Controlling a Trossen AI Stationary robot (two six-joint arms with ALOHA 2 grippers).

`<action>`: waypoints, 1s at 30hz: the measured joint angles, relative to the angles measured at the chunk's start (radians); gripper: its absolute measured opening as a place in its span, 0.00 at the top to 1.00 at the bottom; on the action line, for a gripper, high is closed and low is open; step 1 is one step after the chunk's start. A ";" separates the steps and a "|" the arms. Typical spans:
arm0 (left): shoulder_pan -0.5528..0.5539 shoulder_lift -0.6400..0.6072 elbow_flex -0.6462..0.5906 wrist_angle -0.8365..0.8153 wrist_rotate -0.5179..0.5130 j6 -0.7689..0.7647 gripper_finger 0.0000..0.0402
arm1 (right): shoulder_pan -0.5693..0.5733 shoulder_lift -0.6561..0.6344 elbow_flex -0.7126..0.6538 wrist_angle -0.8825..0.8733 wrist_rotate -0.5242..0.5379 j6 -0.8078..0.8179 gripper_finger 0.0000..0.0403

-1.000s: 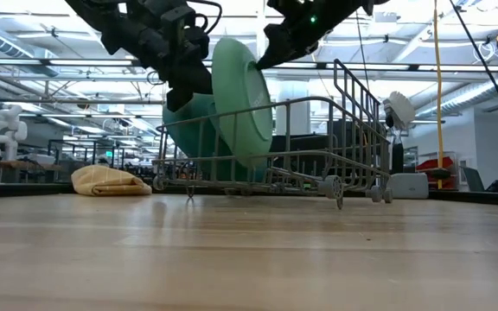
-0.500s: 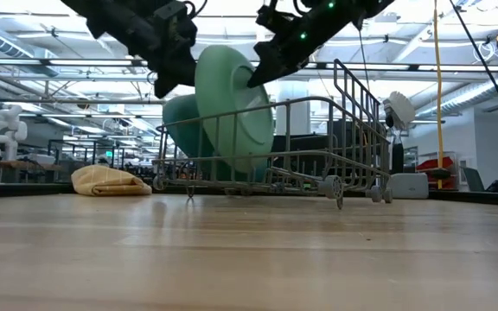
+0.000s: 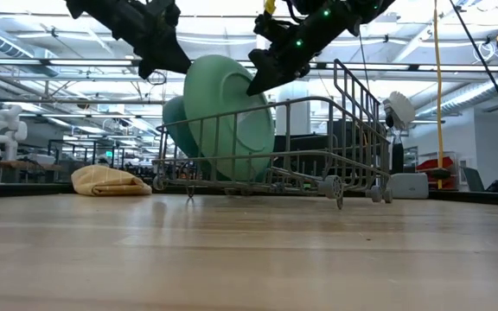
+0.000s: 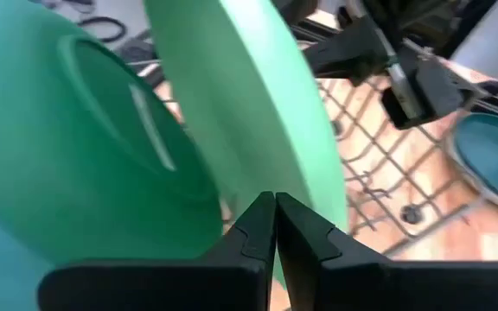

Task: Sort dishes
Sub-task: Put the light green plate into the dishwasher rack

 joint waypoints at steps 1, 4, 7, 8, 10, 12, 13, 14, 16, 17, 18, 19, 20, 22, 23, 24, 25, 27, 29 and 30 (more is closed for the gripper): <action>0.000 -0.006 0.000 -0.007 -0.016 0.001 0.94 | 0.000 0.000 0.000 -0.002 0.001 0.008 0.71; 0.000 -0.022 0.000 -0.015 -0.060 0.017 0.94 | 0.000 0.000 0.000 -0.003 0.006 0.028 0.71; 0.000 -0.034 0.000 -0.017 -0.082 0.027 0.94 | 0.000 0.000 0.000 -0.007 0.025 0.047 0.71; 0.000 -0.037 0.000 -0.018 -0.084 0.031 0.94 | 0.001 0.000 0.000 -0.008 0.025 0.052 0.71; 0.001 -0.041 0.000 -0.016 -0.084 0.048 0.94 | 0.002 0.000 0.000 -0.007 0.026 0.064 0.71; 0.001 -0.042 0.000 -0.015 -0.084 0.057 0.94 | 0.005 0.000 0.000 -0.007 0.026 0.071 0.71; 0.001 -0.042 0.000 -0.015 -0.084 0.064 0.94 | 0.008 0.000 0.000 -0.007 0.026 0.071 0.71; 0.001 -0.042 0.000 -0.015 -0.085 0.074 0.94 | 0.011 0.000 0.000 -0.007 0.026 0.071 0.71; 0.001 -0.042 0.000 -0.014 -0.097 0.081 0.94 | 0.021 0.000 0.000 -0.009 0.027 0.071 0.71; 0.001 -0.042 0.000 -0.012 -0.108 0.084 0.94 | 0.029 0.000 0.000 -0.012 0.027 0.071 0.71; 0.003 -0.042 0.000 -0.009 -0.116 0.097 0.94 | 0.036 0.000 0.000 -0.016 0.027 0.071 0.71; 0.003 -0.042 0.000 -0.002 -0.122 0.109 0.94 | 0.042 0.000 0.000 -0.022 0.027 0.071 0.71; 0.003 -0.042 0.000 0.007 -0.128 0.125 0.94 | 0.049 0.000 0.000 -0.029 0.027 0.071 0.71; 0.003 -0.042 0.000 0.026 -0.140 0.139 0.94 | 0.062 0.000 0.000 -0.045 0.026 0.071 0.71; 0.003 -0.042 0.000 0.039 -0.141 0.153 0.94 | 0.067 0.000 0.000 -0.053 0.026 0.071 0.71; 0.003 -0.042 0.000 0.050 -0.143 0.165 0.94 | 0.071 0.000 0.000 -0.059 0.026 0.071 0.71; 0.003 -0.042 0.000 0.058 -0.144 0.179 0.94 | 0.075 0.000 0.000 -0.065 0.030 0.071 0.71; 0.003 -0.042 0.000 0.073 -0.144 0.187 0.94 | 0.084 0.000 0.000 -0.074 0.059 0.070 0.71; 0.005 -0.041 0.000 0.092 -0.144 0.202 0.94 | 0.085 0.000 0.000 -0.089 0.072 0.066 0.71; 0.005 -0.041 0.000 0.096 -0.144 0.206 0.94 | 0.084 0.000 0.000 -0.097 0.071 0.066 0.71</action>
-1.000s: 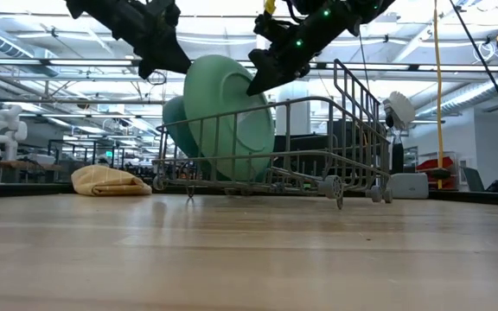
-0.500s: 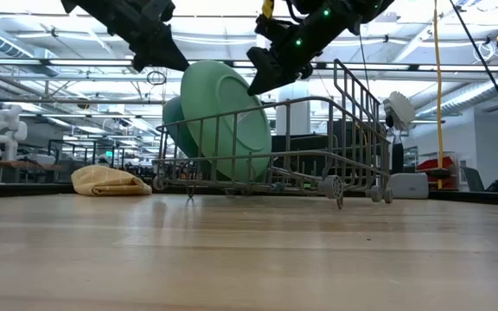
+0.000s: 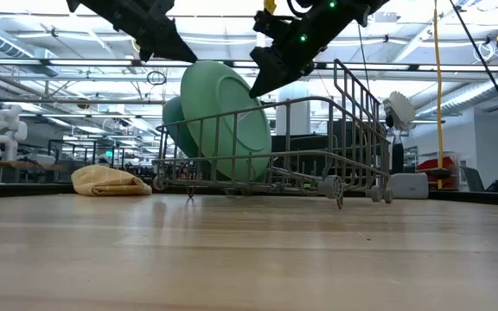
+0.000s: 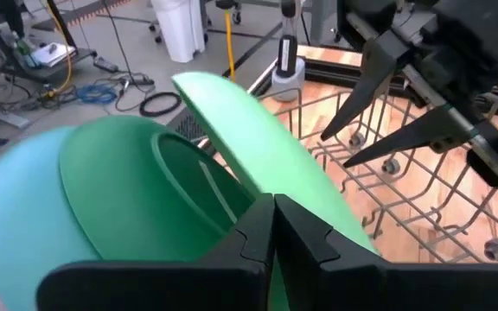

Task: Sort dishes
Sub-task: Put the light green plate into the dishwasher rack, then adjust the light green plate

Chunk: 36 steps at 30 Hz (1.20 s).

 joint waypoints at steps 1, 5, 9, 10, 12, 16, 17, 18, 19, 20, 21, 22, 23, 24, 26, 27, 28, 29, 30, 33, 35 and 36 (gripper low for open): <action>0.000 0.000 0.000 0.003 0.000 0.000 0.94 | 0.000 0.000 0.000 -0.009 0.000 0.000 0.71; 0.015 0.000 0.001 0.007 0.000 -0.029 0.94 | 0.007 0.000 0.000 -0.037 0.000 0.004 0.71; 0.040 0.000 0.009 0.007 0.010 -0.057 0.94 | 0.021 0.000 0.000 -0.043 -0.002 0.001 0.71; 0.045 0.000 0.010 0.006 0.017 -0.057 0.94 | 0.024 0.000 0.000 -0.043 -0.003 -0.001 0.71; 0.053 0.000 0.010 -0.001 0.040 -0.063 0.94 | 0.027 0.000 0.000 -0.046 -0.003 -0.002 0.71; 0.062 0.000 0.010 -0.023 0.075 -0.083 0.94 | 0.032 -0.001 0.000 -0.088 -0.001 0.000 0.71; 0.062 -0.002 0.010 -0.038 0.080 -0.084 0.94 | 0.032 -0.001 0.000 -0.101 0.000 0.001 0.71; 0.062 -0.006 0.010 -0.054 0.083 -0.084 0.94 | 0.032 -0.001 0.000 -0.116 0.002 0.006 0.71; 0.062 -0.014 0.010 -0.072 0.083 -0.083 0.94 | 0.032 -0.001 0.000 -0.132 0.002 0.013 0.71; 0.061 -0.023 0.010 -0.088 0.084 -0.083 0.94 | 0.032 -0.001 0.000 -0.149 0.002 0.021 0.71; 0.061 -0.035 0.010 -0.101 0.084 -0.083 0.94 | 0.032 -0.002 0.000 -0.164 0.001 0.026 0.71; 0.062 -0.049 0.010 -0.115 0.084 -0.083 0.94 | 0.032 -0.004 -0.001 -0.177 0.001 0.027 0.71; 0.062 -0.063 0.010 -0.123 0.084 -0.083 0.94 | 0.032 -0.005 -0.001 -0.185 0.001 0.025 0.71; 0.062 -0.079 0.010 -0.123 0.083 -0.084 0.94 | 0.032 -0.007 -0.001 -0.186 0.001 0.019 0.71; 0.062 -0.115 0.010 -0.122 0.083 -0.096 0.94 | 0.032 -0.015 -0.001 -0.194 -0.006 0.001 0.71; 0.062 -0.132 0.010 -0.123 0.084 -0.108 0.94 | 0.032 -0.019 -0.002 -0.192 -0.009 -0.005 0.71; 0.062 -0.148 0.010 -0.128 0.083 -0.117 0.94 | 0.032 -0.026 -0.002 -0.188 -0.018 -0.011 0.71; 0.062 -0.160 0.010 -0.149 0.084 -0.131 0.94 | 0.032 -0.034 -0.002 -0.188 -0.028 -0.016 0.71; 0.062 -0.168 0.010 -0.178 0.084 -0.135 0.94 | 0.032 -0.040 -0.002 -0.187 -0.029 -0.019 0.71; 0.062 -0.165 0.010 -0.285 0.084 -0.142 0.92 | 0.032 -0.056 -0.002 -0.190 -0.031 -0.029 0.71; 0.063 -0.150 0.010 -0.321 0.084 -0.161 0.87 | 0.032 -0.061 -0.002 -0.186 -0.032 -0.030 0.71; 0.063 -0.141 0.010 -0.326 0.086 -0.162 0.84 | 0.032 -0.063 -0.002 -0.189 -0.031 -0.030 0.71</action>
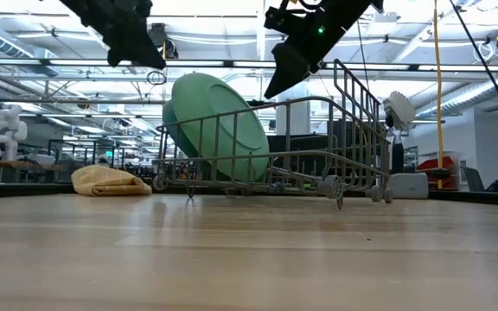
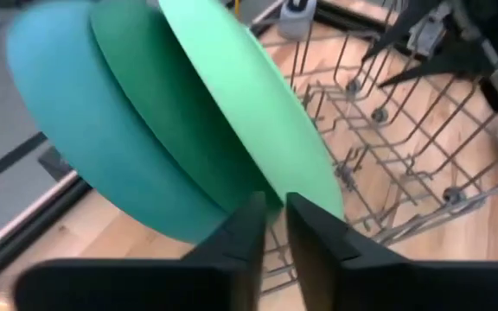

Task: Sort dishes
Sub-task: Adjust the light green plate

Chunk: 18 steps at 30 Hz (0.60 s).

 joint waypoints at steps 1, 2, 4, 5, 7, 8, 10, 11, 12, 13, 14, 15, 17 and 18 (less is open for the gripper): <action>0.000 0.008 0.000 -0.004 0.006 0.000 0.80 | 0.000 0.000 0.000 0.001 0.000 0.000 0.71; 0.000 0.015 0.000 -0.002 0.016 -0.001 0.76 | 0.000 0.000 0.000 0.001 0.000 0.004 0.71; 0.000 0.032 0.000 0.024 0.033 -0.015 0.66 | 0.000 0.000 0.000 -0.001 -0.001 0.017 0.71; 0.000 0.039 0.000 0.034 0.037 -0.027 0.62 | 0.002 0.000 0.000 -0.001 -0.001 0.024 0.71; 0.000 0.054 0.000 0.050 0.038 -0.051 0.53 | 0.008 0.000 0.000 -0.005 0.000 0.029 0.71; 0.000 0.063 0.000 0.052 0.037 -0.053 0.49 | 0.012 0.000 0.000 -0.004 0.000 0.020 0.71; 0.000 0.082 0.000 0.052 0.036 -0.064 0.44 | 0.018 0.000 0.000 0.002 0.003 0.010 0.71; 0.000 0.093 0.000 0.053 0.035 -0.076 0.43 | 0.020 0.000 0.000 0.004 0.004 0.007 0.71; 0.000 0.102 0.000 0.058 0.036 -0.079 0.42 | 0.021 0.000 0.000 0.007 0.003 0.002 0.71; 0.000 0.111 -0.001 0.069 0.037 -0.079 0.42 | 0.021 0.000 0.000 0.014 0.003 -0.001 0.71; 0.000 0.120 -0.001 0.086 0.045 -0.080 0.42 | 0.021 0.000 0.000 0.021 0.003 -0.004 0.71; 0.000 0.129 -0.001 0.108 0.055 -0.080 0.42 | 0.020 0.000 0.000 0.026 0.004 -0.007 0.71; 0.000 0.148 -0.001 0.141 0.060 -0.079 0.41 | 0.022 0.000 0.000 0.032 0.004 -0.011 0.71; 0.000 0.160 -0.001 0.157 0.061 -0.079 0.41 | 0.024 0.000 0.000 0.038 0.005 -0.015 0.71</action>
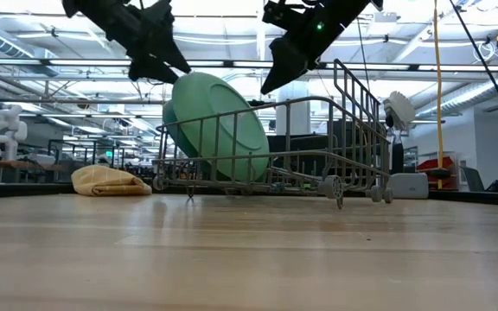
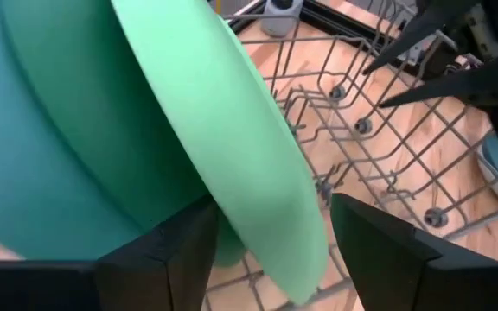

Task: Sort dishes
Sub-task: Adjust the light green plate

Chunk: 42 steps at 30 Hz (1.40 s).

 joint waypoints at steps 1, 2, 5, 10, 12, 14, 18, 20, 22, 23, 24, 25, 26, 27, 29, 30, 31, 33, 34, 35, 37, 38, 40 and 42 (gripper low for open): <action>0.000 0.013 0.000 0.012 0.000 0.000 0.41 | 0.003 0.000 0.000 0.009 0.000 -0.005 0.71; 0.000 0.026 0.000 0.022 0.000 0.001 0.41 | 0.007 0.000 0.000 0.016 0.000 -0.010 0.71; 0.001 0.065 0.000 0.058 0.023 0.007 0.43 | 0.011 0.000 0.000 0.019 -0.003 -0.016 0.71; 0.000 0.110 0.000 0.121 0.066 0.008 0.52 | 0.009 0.000 0.000 0.018 -0.001 -0.015 0.71; 0.000 0.117 0.000 0.134 0.070 0.009 0.58 | 0.009 0.000 0.000 0.019 -0.001 -0.013 0.71; 0.000 0.119 0.000 0.142 0.082 0.006 0.64 | 0.010 0.000 0.000 0.018 -0.002 -0.013 0.71; -0.003 0.119 0.000 0.149 0.140 0.011 0.77 | 0.009 0.000 0.000 0.018 -0.002 -0.011 0.71; -0.003 0.119 0.000 0.155 0.178 0.011 0.81 | 0.009 0.000 0.000 0.018 -0.001 -0.011 0.71; -0.003 0.119 0.000 0.164 0.213 0.016 0.85 | 0.009 0.000 0.000 0.018 -0.001 -0.011 0.71; -0.003 0.119 0.000 0.168 0.224 0.020 0.86 | 0.009 0.000 0.000 0.018 -0.001 -0.011 0.71; -0.001 0.119 0.000 0.177 0.234 0.021 0.87 | 0.009 0.000 0.000 0.018 -0.001 -0.011 0.71; 0.000 0.118 0.000 0.179 0.246 0.024 0.87 | 0.009 0.000 0.000 0.018 -0.001 -0.011 0.71; 0.000 0.116 -0.001 0.178 0.253 0.027 0.87 | 0.009 0.000 0.000 0.017 -0.002 -0.011 0.71; 0.000 0.116 -0.001 0.180 0.261 0.030 0.88 | 0.009 0.000 0.000 0.017 -0.001 -0.011 0.71; 0.002 0.116 -0.001 0.184 0.281 0.037 0.88 | 0.010 0.000 0.000 0.016 -0.001 -0.011 0.71; 0.002 0.116 -0.001 0.187 0.291 0.037 0.88 | 0.010 0.000 0.000 0.017 -0.002 -0.011 0.71; 0.003 0.116 -0.001 0.194 0.306 0.038 0.88 | 0.011 0.000 0.000 0.016 -0.002 -0.010 0.71; 0.004 0.114 -0.001 0.213 0.342 0.044 0.88 | 0.015 0.000 0.000 0.016 -0.001 -0.010 0.71; 0.005 0.113 -0.001 0.220 0.362 0.048 0.88 | 0.016 0.000 0.000 0.016 -0.001 -0.010 0.71; 0.008 0.114 -0.001 0.229 0.388 0.050 0.88 | 0.018 0.000 0.000 0.016 0.001 -0.010 0.71; 0.018 0.114 -0.001 0.251 0.439 0.051 0.88 | 0.020 0.000 0.001 0.016 0.002 -0.011 0.71; 0.024 0.114 -0.001 0.260 0.463 0.058 0.88 | 0.021 0.000 0.001 0.016 0.002 -0.011 0.71; 0.039 0.114 -0.001 0.260 0.497 0.081 0.88 | 0.022 0.000 0.002 0.015 0.002 -0.008 0.71; 0.062 0.114 -0.001 0.258 0.537 0.092 0.89 | 0.023 0.000 0.002 0.015 0.002 -0.004 0.71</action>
